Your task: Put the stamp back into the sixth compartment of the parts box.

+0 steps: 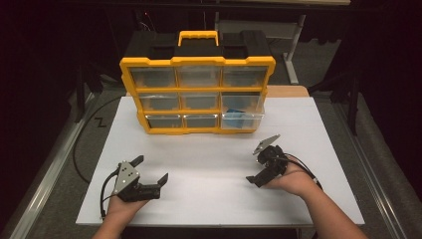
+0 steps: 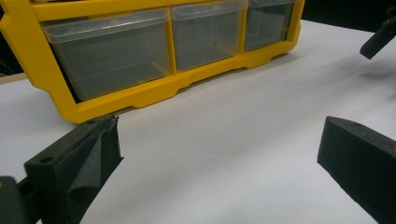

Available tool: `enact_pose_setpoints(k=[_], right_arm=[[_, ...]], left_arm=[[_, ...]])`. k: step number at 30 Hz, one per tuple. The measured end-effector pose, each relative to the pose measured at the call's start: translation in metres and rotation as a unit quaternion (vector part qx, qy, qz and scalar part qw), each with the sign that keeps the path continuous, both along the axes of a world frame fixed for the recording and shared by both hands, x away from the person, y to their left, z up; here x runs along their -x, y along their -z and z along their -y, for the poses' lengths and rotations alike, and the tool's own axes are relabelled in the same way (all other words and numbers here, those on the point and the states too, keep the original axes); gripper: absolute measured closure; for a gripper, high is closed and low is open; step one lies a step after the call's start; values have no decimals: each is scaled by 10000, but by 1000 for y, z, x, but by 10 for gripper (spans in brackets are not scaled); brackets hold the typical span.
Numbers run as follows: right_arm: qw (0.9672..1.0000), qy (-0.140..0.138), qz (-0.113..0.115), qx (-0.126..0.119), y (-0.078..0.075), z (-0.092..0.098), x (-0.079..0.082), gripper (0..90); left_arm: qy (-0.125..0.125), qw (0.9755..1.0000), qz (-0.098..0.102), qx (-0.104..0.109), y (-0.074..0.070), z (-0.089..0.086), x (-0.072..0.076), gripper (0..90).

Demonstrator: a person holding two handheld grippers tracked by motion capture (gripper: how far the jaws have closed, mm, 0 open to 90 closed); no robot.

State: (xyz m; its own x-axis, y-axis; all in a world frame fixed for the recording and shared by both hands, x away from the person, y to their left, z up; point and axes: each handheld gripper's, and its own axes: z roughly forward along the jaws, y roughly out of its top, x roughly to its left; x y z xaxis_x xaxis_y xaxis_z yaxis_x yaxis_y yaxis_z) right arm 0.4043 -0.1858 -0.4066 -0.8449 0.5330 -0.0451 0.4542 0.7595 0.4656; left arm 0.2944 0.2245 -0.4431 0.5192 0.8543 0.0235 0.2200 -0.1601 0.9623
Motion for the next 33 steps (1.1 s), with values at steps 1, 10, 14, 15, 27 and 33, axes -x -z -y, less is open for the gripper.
enact_pose_setpoints(k=[1,10,14,15,27,33], right_arm=[[9999,42,71,-109,1,1,2,9],[9902,406,711,-1131,14,8,15,9],[9805,629,882,-1642,21,11,20,9],[9786,665,937,-1707,22,12,22,9],[9445,1113,1625,-2631,22,26,31,8],[9412,1240,1693,-2649,26,30,31,9]], left_arm=[[-2,10000,-1,-2,0,0,0,3],[-30,10000,-20,14,1,0,-1,3],[-59,10000,-40,6,2,-1,-2,3],[-67,10000,-51,3,2,-1,-2,3],[-146,9999,-62,35,4,0,-3,3],[-195,9998,-63,30,4,0,-4,3]])
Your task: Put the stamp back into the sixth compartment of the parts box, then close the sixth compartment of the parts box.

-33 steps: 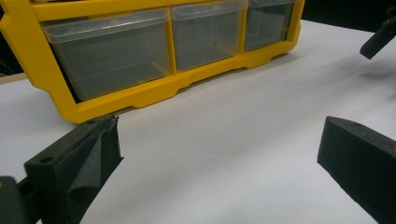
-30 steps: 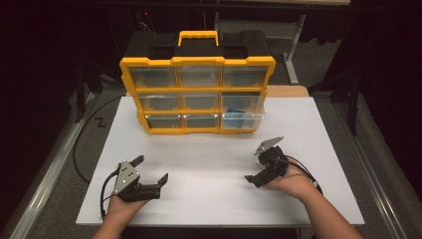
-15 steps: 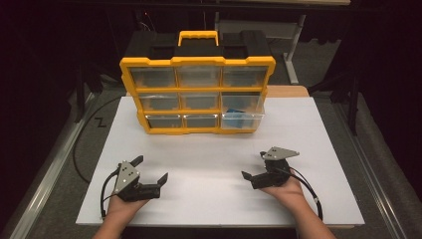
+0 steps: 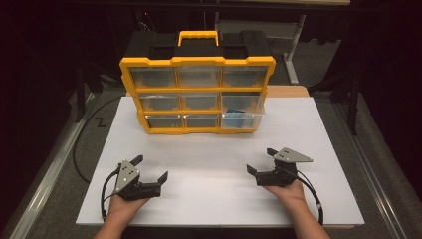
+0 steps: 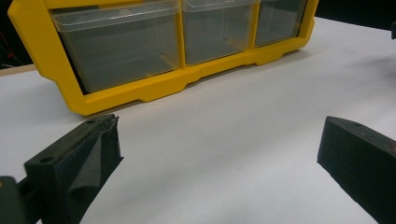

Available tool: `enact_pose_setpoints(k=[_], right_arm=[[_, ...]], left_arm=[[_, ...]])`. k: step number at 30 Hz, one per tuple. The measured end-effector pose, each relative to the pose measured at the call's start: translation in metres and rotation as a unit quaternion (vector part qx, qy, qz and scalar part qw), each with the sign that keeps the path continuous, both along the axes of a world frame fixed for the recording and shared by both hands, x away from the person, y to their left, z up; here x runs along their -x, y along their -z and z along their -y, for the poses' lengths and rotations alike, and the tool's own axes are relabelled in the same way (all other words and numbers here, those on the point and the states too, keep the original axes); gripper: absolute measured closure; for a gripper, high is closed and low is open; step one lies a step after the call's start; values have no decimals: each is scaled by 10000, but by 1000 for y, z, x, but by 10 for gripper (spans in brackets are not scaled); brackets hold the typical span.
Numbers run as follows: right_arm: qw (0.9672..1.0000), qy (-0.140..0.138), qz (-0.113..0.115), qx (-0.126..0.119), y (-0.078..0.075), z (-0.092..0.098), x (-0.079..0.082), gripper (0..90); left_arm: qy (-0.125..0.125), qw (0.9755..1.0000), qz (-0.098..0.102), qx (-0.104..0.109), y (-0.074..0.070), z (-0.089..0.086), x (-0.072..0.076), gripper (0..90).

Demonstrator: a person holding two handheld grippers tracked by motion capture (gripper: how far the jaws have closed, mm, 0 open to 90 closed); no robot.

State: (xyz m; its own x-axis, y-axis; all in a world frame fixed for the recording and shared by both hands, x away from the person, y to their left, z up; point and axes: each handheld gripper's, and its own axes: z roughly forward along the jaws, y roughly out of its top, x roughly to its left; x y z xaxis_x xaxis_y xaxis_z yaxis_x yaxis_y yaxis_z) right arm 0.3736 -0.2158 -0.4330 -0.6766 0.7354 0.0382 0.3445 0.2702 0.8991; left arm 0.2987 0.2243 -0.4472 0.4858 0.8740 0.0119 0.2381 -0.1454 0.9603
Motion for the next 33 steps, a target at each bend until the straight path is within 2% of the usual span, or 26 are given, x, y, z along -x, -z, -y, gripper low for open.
enact_pose_setpoints(k=[8,12,17,21,25,33], right_arm=[[10000,19,22,9,0,0,0,9],[9999,31,41,128,1,0,1,9],[9999,69,33,95,1,1,0,11],[9999,89,64,124,0,2,1,38],[9998,126,92,118,0,3,1,69],[9998,48,108,152,0,2,6,157]], left_arm=[[-19,10000,-14,-71,1,0,1,3],[-34,10000,-12,-11,0,0,1,3],[-14,10000,-1,-3,1,-2,3,3],[-39,10000,-21,42,1,-4,4,3],[42,10000,31,-13,-1,-3,6,3],[71,9999,98,-17,-4,-2,9,3]])
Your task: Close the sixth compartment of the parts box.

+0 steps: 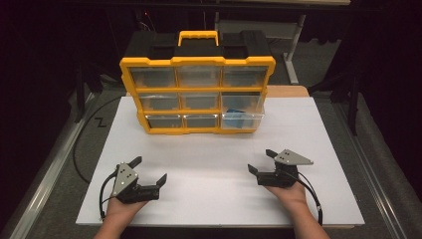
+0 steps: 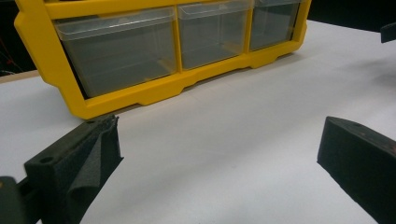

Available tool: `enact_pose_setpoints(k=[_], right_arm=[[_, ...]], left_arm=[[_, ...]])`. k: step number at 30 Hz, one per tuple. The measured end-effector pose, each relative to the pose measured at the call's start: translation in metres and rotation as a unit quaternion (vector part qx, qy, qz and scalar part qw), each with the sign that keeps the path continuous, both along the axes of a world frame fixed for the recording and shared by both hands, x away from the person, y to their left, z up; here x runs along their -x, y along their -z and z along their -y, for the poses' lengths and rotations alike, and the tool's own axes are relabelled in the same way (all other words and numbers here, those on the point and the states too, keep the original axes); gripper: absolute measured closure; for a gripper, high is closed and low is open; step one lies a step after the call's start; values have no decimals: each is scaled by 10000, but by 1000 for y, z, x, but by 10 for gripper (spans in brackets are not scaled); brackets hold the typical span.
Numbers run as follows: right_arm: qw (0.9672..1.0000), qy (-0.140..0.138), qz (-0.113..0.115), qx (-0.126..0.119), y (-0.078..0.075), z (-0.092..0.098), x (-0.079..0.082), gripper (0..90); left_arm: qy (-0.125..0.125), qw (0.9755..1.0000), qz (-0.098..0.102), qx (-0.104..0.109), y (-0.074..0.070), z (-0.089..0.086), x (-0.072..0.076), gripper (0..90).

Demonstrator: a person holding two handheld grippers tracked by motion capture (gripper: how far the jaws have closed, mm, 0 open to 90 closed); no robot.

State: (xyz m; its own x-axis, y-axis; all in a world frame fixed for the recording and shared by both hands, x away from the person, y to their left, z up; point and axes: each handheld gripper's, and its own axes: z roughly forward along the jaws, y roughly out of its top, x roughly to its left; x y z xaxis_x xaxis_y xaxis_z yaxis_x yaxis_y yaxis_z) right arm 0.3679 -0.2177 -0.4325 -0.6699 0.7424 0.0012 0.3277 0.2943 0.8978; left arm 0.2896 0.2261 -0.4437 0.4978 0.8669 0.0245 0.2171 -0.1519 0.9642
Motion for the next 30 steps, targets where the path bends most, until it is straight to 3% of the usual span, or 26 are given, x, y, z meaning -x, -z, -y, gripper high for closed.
enact_pose_setpoints(k=[4,16,30], right_arm=[[9999,-36,-57,-115,0,2,2,204],[9998,42,52,-193,-1,5,5,487],[9996,248,124,-113,-1,4,7,803]], left_arm=[[-41,9999,-21,108,0,-2,-1,3],[-27,10000,-18,81,0,-2,-1,3],[6,10000,-12,71,0,-2,-1,3]])
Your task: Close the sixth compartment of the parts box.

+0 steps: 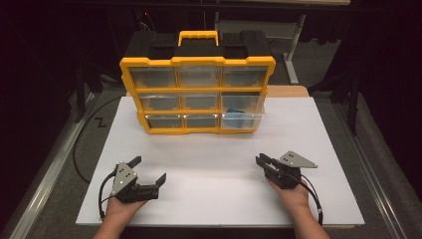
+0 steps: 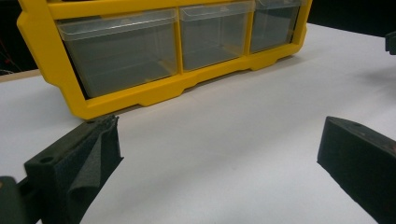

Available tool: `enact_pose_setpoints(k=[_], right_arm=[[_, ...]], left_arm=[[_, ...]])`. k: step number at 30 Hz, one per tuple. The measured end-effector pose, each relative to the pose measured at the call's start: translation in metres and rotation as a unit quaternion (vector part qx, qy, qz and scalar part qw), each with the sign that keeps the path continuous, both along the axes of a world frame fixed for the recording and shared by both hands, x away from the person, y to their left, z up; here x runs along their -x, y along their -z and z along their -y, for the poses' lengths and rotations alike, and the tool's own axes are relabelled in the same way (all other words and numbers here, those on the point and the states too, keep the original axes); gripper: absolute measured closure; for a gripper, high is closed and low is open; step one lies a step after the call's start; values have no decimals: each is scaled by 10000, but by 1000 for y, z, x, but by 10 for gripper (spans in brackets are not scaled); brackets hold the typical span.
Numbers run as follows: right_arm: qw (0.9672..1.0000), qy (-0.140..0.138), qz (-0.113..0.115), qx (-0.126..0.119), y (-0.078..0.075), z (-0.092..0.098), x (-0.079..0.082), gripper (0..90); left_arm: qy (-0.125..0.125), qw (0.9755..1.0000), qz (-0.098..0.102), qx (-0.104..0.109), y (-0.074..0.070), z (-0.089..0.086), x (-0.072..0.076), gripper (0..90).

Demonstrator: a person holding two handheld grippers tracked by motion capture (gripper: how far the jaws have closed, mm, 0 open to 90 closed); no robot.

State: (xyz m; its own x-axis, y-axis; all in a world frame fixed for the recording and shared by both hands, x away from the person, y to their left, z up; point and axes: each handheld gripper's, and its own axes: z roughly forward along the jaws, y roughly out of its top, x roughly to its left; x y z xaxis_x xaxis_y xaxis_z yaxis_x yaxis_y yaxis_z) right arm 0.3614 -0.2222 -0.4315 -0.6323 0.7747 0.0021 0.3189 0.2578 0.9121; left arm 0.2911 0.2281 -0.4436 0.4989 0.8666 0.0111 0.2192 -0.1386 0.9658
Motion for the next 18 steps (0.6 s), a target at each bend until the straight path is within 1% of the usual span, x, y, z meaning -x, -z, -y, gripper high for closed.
enact_pose_setpoints(k=[4,6,12,15,17,18], right_arm=[[10000,-7,21,55,0,-2,1,861],[9999,-19,44,131,1,-5,1,900],[9998,36,111,167,1,-10,0,900],[9999,100,103,90,-1,-12,-2,900],[9998,94,132,95,-4,-14,-5,900],[9998,91,143,60,-5,-15,-6,900]], left_arm=[[14,10000,2,-5,0,0,0,3],[21,10000,-1,-8,0,0,0,3],[36,10000,-2,-26,0,0,0,3],[27,10000,10,-15,0,0,0,3],[33,10000,10,-16,0,0,0,3],[38,10000,4,-17,0,0,0,3]])
